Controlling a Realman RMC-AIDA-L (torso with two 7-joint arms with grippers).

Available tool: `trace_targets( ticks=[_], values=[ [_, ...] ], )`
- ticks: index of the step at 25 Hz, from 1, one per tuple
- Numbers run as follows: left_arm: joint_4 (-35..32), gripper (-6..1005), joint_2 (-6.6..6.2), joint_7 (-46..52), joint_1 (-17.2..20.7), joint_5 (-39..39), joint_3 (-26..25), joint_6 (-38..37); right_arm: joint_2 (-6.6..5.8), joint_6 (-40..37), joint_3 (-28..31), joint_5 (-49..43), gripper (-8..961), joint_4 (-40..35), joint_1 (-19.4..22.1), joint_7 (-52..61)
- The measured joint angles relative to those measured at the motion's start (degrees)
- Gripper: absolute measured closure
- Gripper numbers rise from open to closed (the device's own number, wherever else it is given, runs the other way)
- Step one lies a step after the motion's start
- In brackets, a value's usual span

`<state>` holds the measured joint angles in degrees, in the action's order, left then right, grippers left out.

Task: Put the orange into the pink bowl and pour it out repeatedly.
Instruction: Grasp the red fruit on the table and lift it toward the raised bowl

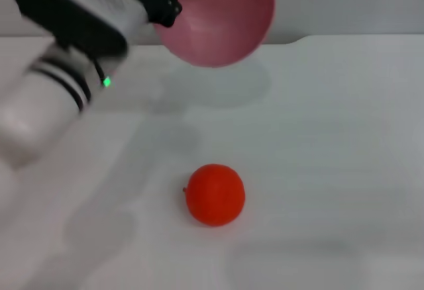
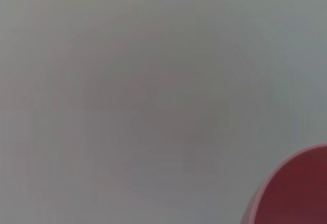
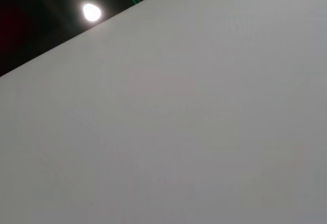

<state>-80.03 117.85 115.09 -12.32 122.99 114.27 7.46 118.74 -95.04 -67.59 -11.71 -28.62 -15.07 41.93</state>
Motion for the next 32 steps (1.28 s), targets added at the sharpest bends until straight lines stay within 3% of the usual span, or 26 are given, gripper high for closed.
trace_targets(
  ticks=[1,2,4,7,10,12,14,18,24,26,28,30,32],
  values=[
    [-0.3,957,-0.01,3.45,-1.84,-0.42,-4.37,-8.17,0.0,0.05,0.02,-0.01,398,0.16,-0.03,0.0],
    [-0.38,957,0.0,4.32,-2.45,-0.56,-5.76,-10.77,0.0,0.16,-0.05,-0.13,398,0.36,-0.08,0.0],
    [0.65,957,-0.01,8.36,-6.6,-2.48,-14.75,-26.91,-0.03,0.38,-0.31,-0.94,397,0.52,-0.18,0.19],
    [8.05,957,-0.21,10.65,-15.83,-5.13,-31.88,-50.96,-0.47,1.27,-0.45,-4.43,397,1.08,-0.87,1.63],
    [19.26,957,-1.59,10.66,-26.13,-2.48,-50.11,-71.94,-1.63,3.34,-0.2,-10.49,397,1.45,-2.14,4.53],
    [23.37,957,-3.08,11.42,-30.05,2.77,-58.64,-81.63,-2.75,5.16,-0.2,-15.68,397,1.23,-2.98,6.97],
    [23.15,957,-4.23,12.95,-30.97,6.92,-61.8,-85.55,-4.1,7.39,-0.17,-21.74,397,0.77,-3.89,10.34],
    [19.94,957,-7.12,16.97,-30.48,11.28,-63.43,-87.33,-7.41,14.45,0.57,-36.92,398,-2.65,-5.96,22.82],
    [19.36,957,-8.88,17.38,-28.6,11.94,-66.07,-87.92,-9.66,21.51,5.5,-73.2,398,-11.63,-11.74,47.76],
    [19.57,957,-9.02,17.39,-28.15,12.04,-65.89,-87.65,-9.82,21.12,5.44,-83.6,397,-13.91,-14.94,55.42],
    [19.8,957,-9.0,17.39,-27.81,12.09,-65.55,-87.4,-9.24,19.32,4.19,-93.04,397,-16.06,-18.51,61.34],
    [20.0,957,-8.76,17.41,-27.6,12.15,-65.4,-87.15,-8.07,17.23,2.87,-100.43,397,-17.54,-21.93,64.8],
    [20.21,957,-8.4,17.4,-27.52,12.23,-65.31,-87.06,-5.91,15.06,1.89,-108.03,398,-18.76,-25.7,67.08]
  ],
)
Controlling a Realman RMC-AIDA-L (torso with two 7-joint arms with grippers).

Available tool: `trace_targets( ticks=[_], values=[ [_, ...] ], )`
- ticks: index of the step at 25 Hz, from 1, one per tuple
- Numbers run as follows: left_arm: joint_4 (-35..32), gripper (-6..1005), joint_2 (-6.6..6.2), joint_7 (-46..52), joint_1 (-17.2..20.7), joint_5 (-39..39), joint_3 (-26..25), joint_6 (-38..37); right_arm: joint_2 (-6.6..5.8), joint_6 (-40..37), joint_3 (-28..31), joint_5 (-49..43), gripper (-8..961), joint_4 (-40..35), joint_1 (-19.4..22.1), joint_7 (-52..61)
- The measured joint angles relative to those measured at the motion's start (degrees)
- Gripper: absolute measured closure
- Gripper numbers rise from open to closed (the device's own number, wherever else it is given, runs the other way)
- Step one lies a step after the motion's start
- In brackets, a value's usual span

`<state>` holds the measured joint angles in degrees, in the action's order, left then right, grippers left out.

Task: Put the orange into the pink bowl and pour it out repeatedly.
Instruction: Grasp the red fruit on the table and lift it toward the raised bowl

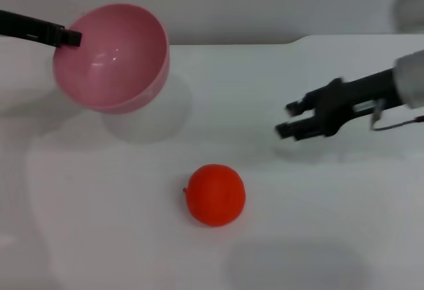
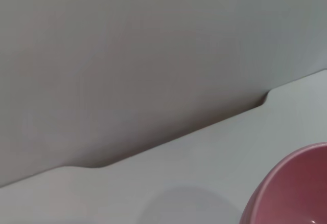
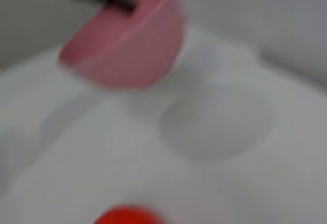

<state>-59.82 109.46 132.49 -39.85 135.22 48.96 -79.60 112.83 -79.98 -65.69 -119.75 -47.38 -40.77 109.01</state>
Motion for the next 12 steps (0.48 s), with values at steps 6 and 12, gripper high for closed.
trace_targets(
  ticks=[6,12],
  values=[
    [0.38,957,0.81,-0.23,0.1,0.05,0.15,0.57,5.47,-3.52,-1.37,-11.66,417,-1.16,-7.54,0.5],
    [0.49,957,1.34,-0.26,0.35,0.05,0.18,0.96,5.98,-3.42,-7.02,-10.7,441,-0.54,-10.36,0.63]
  ],
)
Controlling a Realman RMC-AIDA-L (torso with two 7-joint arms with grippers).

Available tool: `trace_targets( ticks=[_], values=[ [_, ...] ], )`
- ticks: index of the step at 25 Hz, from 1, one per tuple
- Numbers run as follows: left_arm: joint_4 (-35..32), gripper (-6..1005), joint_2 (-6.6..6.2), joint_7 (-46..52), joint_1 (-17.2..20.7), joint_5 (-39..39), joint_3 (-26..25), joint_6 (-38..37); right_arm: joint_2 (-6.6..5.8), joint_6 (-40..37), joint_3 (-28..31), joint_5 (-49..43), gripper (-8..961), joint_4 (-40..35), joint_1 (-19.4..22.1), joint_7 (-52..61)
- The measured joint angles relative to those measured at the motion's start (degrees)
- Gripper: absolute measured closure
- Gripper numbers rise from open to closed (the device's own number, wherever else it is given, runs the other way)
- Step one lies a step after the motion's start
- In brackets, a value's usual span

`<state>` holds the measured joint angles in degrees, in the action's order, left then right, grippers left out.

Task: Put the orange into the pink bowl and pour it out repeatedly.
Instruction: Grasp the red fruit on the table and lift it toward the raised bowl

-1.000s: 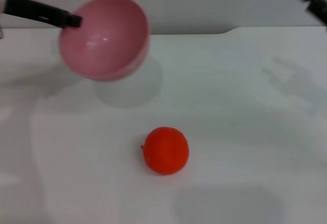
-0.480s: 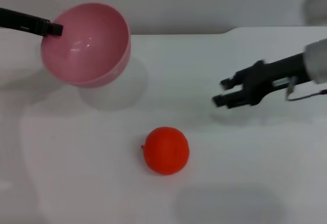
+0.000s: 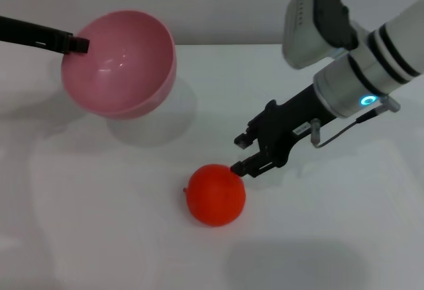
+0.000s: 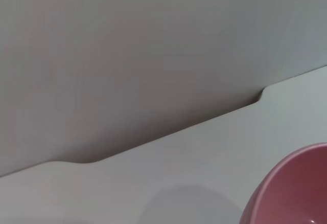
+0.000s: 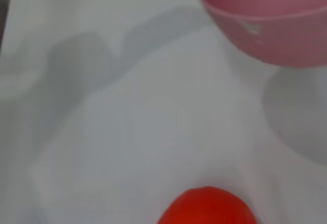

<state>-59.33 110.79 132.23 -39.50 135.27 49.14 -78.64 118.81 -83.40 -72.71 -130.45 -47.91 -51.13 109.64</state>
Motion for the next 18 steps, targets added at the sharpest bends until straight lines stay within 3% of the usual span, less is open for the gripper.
trace_targets(
  ticks=[7,18],
  values=[
    [0.06,957,0.55,-0.03,0.09,0.0,0.05,0.32,0.21,0.99,-5.58,3.73,468,0.47,-0.36,0.05],
    [0.0,957,1.9,-0.32,-0.17,-0.11,0.08,0.81,0.55,11.11,-12.13,5.57,510,5.98,-0.82,0.55]
  ],
)
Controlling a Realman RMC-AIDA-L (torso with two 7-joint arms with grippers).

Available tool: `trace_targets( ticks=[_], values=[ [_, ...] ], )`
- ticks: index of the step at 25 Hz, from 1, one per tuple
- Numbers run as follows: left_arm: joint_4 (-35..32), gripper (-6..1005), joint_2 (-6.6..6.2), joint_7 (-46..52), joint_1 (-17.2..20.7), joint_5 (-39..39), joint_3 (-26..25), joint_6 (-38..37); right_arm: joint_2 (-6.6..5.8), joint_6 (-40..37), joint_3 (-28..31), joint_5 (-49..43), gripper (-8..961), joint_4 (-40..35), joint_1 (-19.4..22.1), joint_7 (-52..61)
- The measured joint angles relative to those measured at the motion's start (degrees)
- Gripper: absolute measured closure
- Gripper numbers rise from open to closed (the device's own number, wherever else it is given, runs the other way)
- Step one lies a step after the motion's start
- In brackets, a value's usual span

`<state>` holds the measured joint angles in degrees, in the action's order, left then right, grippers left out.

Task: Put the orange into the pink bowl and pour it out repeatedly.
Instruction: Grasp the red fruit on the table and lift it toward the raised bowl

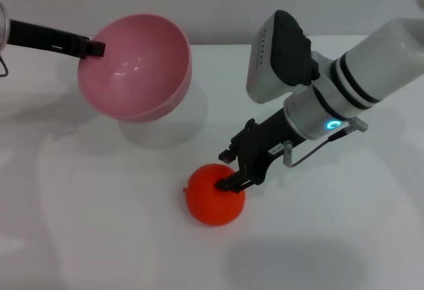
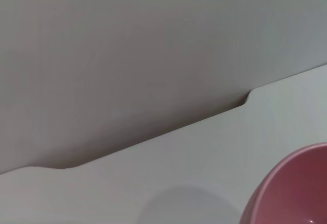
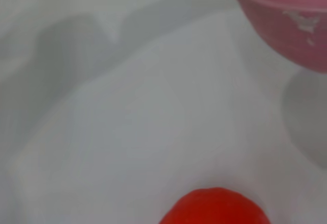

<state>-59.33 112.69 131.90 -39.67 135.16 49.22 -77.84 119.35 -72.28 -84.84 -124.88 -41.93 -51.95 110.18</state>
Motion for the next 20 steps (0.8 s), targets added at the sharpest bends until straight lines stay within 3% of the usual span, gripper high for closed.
trace_targets(
  ticks=[10,20],
  values=[
    [-0.15,957,0.59,-0.25,-0.22,0.04,0.0,1.07,0.09,5.51,-8.21,5.83,549,2.34,-0.15,0.3],
    [-0.07,957,0.27,-0.33,-0.24,0.11,0.03,2.0,-0.02,6.32,-8.81,6.12,588,2.16,0.3,0.11]
  ],
)
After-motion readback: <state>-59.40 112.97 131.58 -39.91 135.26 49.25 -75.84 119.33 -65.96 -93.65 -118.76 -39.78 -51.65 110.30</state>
